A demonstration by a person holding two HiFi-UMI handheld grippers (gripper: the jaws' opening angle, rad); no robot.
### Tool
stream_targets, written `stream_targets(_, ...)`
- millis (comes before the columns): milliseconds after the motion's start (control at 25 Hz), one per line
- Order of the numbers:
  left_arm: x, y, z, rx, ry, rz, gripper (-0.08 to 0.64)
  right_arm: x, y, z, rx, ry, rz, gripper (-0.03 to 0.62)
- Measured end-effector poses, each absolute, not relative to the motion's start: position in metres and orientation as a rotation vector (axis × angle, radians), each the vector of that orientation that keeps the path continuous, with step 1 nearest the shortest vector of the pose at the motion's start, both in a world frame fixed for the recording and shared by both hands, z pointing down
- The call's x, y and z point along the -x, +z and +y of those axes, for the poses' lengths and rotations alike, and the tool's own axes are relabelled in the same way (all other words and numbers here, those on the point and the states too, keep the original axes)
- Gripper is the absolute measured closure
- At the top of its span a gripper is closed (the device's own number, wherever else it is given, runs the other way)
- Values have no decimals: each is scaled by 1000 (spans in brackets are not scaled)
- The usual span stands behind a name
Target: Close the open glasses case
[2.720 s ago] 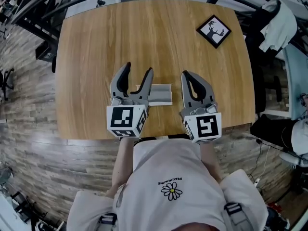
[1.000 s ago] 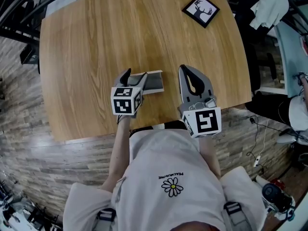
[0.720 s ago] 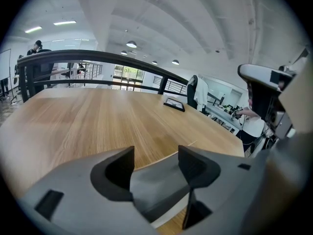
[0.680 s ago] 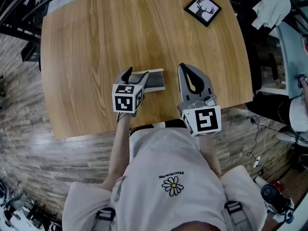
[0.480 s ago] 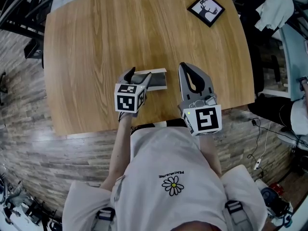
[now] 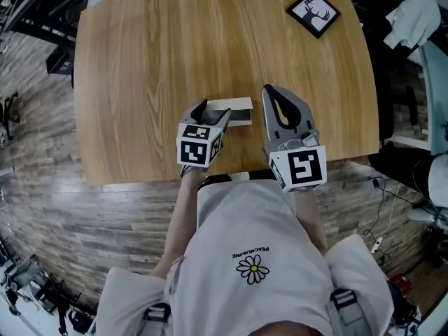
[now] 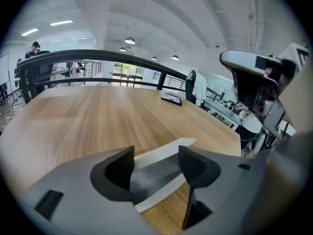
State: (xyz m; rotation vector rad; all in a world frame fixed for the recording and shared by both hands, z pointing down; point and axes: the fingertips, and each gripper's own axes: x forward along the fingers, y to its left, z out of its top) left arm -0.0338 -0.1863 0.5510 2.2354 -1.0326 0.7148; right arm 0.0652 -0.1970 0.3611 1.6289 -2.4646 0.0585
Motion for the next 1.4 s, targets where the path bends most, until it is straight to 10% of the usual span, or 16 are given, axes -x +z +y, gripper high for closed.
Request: stream_targets(1400,34,560,-158,-2132,690,-1098,282,-30,360,-201,-1403,59,-2624,584)
